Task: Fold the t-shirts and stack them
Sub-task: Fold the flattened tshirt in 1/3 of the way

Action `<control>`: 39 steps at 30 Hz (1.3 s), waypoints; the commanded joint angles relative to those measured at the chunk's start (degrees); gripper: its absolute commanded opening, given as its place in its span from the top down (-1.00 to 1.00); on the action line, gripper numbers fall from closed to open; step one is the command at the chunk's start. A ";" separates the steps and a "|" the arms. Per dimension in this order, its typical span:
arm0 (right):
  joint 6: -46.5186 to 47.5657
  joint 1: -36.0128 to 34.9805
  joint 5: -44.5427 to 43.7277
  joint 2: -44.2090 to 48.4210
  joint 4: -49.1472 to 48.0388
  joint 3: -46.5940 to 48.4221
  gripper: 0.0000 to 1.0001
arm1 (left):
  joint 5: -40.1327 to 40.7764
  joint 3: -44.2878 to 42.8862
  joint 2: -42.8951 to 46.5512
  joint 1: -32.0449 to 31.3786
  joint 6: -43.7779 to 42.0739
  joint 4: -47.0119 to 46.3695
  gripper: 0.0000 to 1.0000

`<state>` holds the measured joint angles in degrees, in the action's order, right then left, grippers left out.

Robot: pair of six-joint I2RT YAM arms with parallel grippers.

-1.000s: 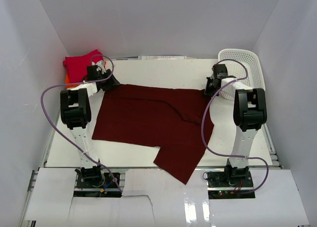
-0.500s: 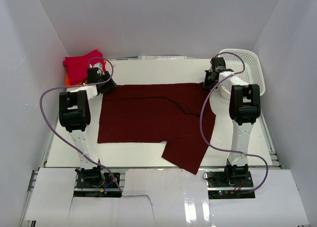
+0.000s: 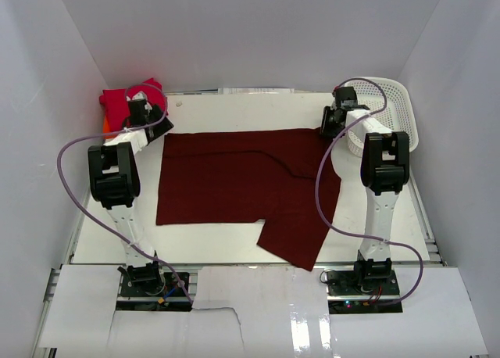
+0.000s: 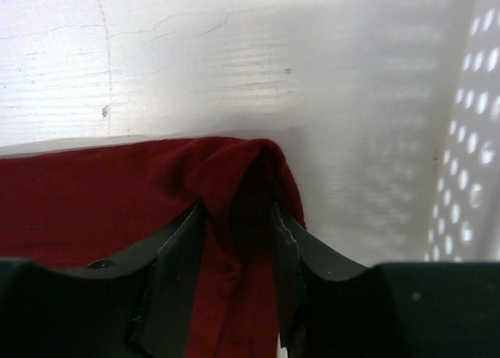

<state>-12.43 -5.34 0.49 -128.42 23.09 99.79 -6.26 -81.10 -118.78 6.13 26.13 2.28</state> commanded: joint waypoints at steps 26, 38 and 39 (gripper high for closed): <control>17.69 -14.07 -0.66 36.39 -6.31 -27.27 -0.15 | -34.16 -21.09 -6.89 -18.95 1.20 2.37 -0.16; 20.60 -27.44 -14.82 36.75 -7.01 -34.84 -0.07 | -40.32 -32.54 -17.88 -23.97 3.40 6.76 -0.15; 20.60 -27.70 -15.08 35.88 -6.83 -34.84 -0.04 | -40.58 -32.72 -17.98 -24.32 3.40 6.86 -0.15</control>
<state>6.92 -32.42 -10.52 -92.47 19.05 64.99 -43.48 -111.09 -137.56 -17.06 28.99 7.92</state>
